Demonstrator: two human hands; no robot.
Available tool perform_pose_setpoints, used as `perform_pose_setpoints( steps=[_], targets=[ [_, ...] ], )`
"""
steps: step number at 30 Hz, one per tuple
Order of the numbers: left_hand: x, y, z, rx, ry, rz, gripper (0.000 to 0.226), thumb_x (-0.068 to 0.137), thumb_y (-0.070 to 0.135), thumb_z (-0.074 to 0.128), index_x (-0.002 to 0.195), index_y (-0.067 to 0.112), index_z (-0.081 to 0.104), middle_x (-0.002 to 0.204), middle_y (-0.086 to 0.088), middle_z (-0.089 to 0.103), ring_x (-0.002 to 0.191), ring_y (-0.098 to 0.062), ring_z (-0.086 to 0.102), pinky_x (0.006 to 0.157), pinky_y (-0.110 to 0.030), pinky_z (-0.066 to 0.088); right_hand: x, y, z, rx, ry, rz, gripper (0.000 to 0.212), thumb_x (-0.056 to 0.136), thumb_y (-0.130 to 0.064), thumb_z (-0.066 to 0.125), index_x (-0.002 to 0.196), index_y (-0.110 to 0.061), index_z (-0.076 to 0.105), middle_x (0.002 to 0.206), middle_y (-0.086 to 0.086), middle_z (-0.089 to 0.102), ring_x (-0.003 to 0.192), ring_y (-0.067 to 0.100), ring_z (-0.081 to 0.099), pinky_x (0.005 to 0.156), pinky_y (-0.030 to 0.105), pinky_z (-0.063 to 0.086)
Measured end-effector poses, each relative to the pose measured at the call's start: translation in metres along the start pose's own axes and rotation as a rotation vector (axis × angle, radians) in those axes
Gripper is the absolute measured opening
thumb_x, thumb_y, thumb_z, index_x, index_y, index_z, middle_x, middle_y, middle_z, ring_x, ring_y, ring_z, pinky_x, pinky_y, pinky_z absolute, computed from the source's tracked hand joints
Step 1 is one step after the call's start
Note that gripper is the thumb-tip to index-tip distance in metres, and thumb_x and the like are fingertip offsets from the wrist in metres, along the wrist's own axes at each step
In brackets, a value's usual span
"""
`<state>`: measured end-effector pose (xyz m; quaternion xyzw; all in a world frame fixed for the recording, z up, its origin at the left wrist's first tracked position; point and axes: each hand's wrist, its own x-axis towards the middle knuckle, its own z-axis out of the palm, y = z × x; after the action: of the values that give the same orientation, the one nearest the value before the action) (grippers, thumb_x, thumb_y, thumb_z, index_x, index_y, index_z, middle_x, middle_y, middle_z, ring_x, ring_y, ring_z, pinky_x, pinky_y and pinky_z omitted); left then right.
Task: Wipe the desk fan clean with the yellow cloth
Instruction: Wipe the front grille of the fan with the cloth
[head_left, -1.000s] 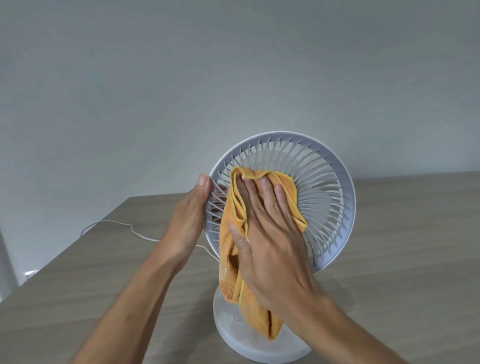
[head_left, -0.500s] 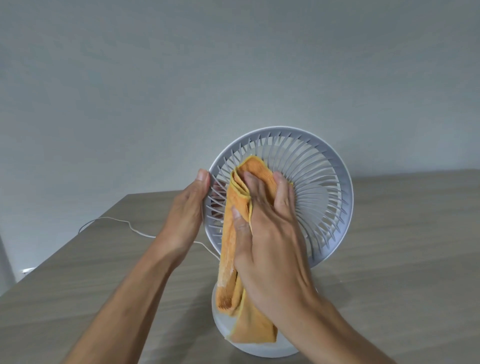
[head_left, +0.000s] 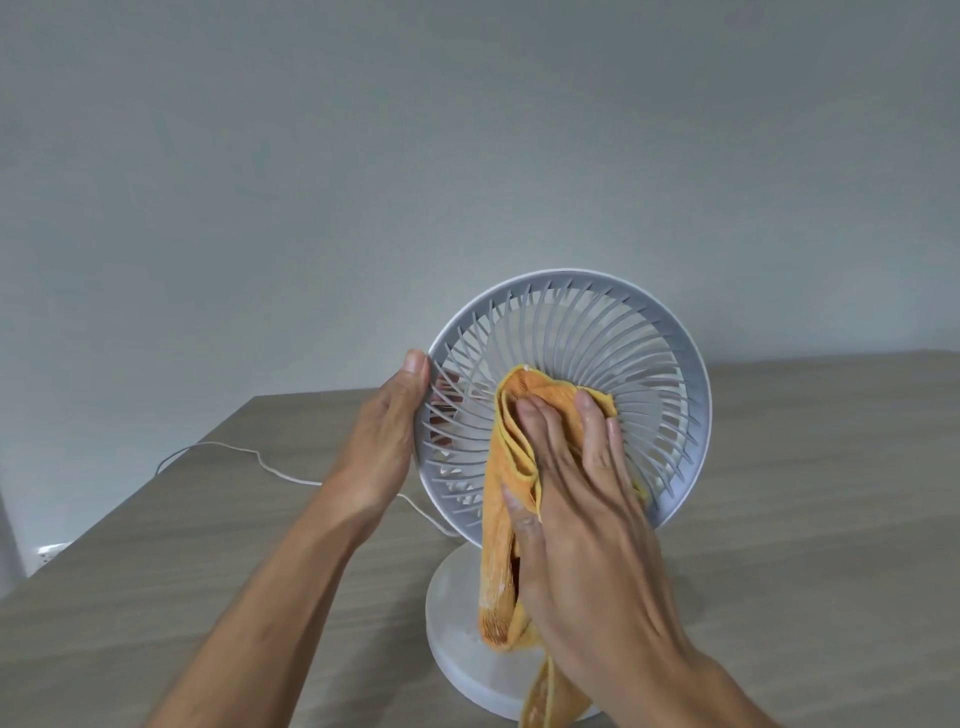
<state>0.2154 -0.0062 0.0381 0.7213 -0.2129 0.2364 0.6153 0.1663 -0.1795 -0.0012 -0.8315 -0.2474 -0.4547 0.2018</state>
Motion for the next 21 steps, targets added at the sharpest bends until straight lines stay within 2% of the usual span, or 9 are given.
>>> perform_pose_setpoints(
  steps=[5,9,10,12,13,15,17,19,21],
  targets=[
    [0.003,-0.002,-0.003,0.001,0.015,-0.015,0.062,0.084,0.08,0.035,0.108,0.036,0.072,0.109,0.011,0.076,0.104,-0.004,0.07,0.09,-0.028,0.049,0.012,-0.017,0.008,0.173,0.058,0.059,0.055,0.098,-0.025,0.036,0.147,-0.003,0.029,0.155,0.005,0.027,0.149,0.021,0.006,0.118,0.045,0.022],
    [0.001,0.0,0.0,0.041,0.052,0.004,0.056,0.083,0.08,0.035,0.094,0.042,0.073,0.096,0.025,0.075,0.093,0.012,0.067,0.08,-0.009,0.048,0.035,-0.035,0.009,0.281,0.146,0.106,0.054,0.099,-0.023,0.038,0.148,-0.006,0.026,0.149,-0.01,0.014,0.149,0.017,0.003,0.119,0.045,0.022],
    [0.001,0.0,0.0,0.052,0.053,0.011,0.055,0.087,0.077,0.033,0.094,0.04,0.074,0.097,0.023,0.075,0.094,0.01,0.067,0.083,-0.011,0.049,0.042,-0.038,0.008,0.298,0.146,0.128,0.054,0.099,-0.024,0.036,0.149,-0.007,0.025,0.151,-0.01,0.017,0.149,0.015,0.001,0.12,0.042,0.019],
    [0.002,-0.002,-0.001,0.041,0.043,-0.016,0.061,0.09,0.074,0.032,0.102,0.031,0.073,0.105,0.01,0.076,0.105,-0.005,0.069,0.09,-0.025,0.052,0.053,-0.042,0.004,0.308,0.135,0.16,0.054,0.099,-0.027,0.033,0.149,-0.007,0.026,0.155,0.001,0.027,0.149,0.014,0.001,0.122,0.037,0.011],
    [0.001,-0.002,-0.002,0.037,0.043,-0.022,0.062,0.091,0.073,0.032,0.104,0.029,0.073,0.106,0.008,0.076,0.105,-0.007,0.069,0.087,-0.025,0.053,0.055,-0.042,0.002,0.305,0.128,0.168,0.053,0.1,-0.028,0.033,0.148,-0.007,0.028,0.154,0.005,0.03,0.149,0.016,0.003,0.122,0.037,0.011],
    [0.0,0.001,0.0,0.044,0.046,0.021,0.055,0.094,0.069,0.031,0.097,0.035,0.075,0.098,0.018,0.077,0.095,0.005,0.07,0.078,-0.011,0.051,0.051,-0.039,-0.004,0.284,0.096,0.181,0.052,0.099,-0.029,0.034,0.147,-0.007,0.033,0.152,0.008,0.036,0.149,0.02,0.008,0.121,0.041,0.015],
    [0.0,0.004,0.003,0.034,0.039,0.041,0.051,0.094,0.064,0.032,0.094,0.038,0.075,0.096,0.021,0.076,0.092,0.008,0.069,0.075,-0.005,0.049,0.041,-0.031,-0.011,0.222,0.04,0.17,0.052,0.098,-0.03,0.031,0.146,-0.011,0.035,0.151,0.003,0.039,0.148,0.022,0.01,0.121,0.042,0.014],
    [0.001,0.003,0.004,0.002,0.005,0.027,0.055,0.094,0.066,0.032,0.102,0.033,0.075,0.104,0.011,0.078,0.1,-0.003,0.071,0.079,-0.011,0.053,0.029,-0.02,-0.016,0.152,0.021,0.128,0.051,0.097,-0.028,0.032,0.145,-0.013,0.038,0.147,0.0,0.044,0.147,0.025,0.015,0.121,0.043,0.011],
    [0.001,0.002,0.003,-0.003,-0.018,0.017,0.06,0.093,0.069,0.031,0.109,0.03,0.073,0.109,0.008,0.077,0.105,-0.008,0.071,0.084,-0.016,0.055,0.018,-0.011,-0.019,0.119,0.029,0.098,0.049,0.097,-0.025,0.037,0.144,-0.011,0.04,0.146,0.004,0.045,0.147,0.027,0.016,0.121,0.041,0.01]
  ],
)
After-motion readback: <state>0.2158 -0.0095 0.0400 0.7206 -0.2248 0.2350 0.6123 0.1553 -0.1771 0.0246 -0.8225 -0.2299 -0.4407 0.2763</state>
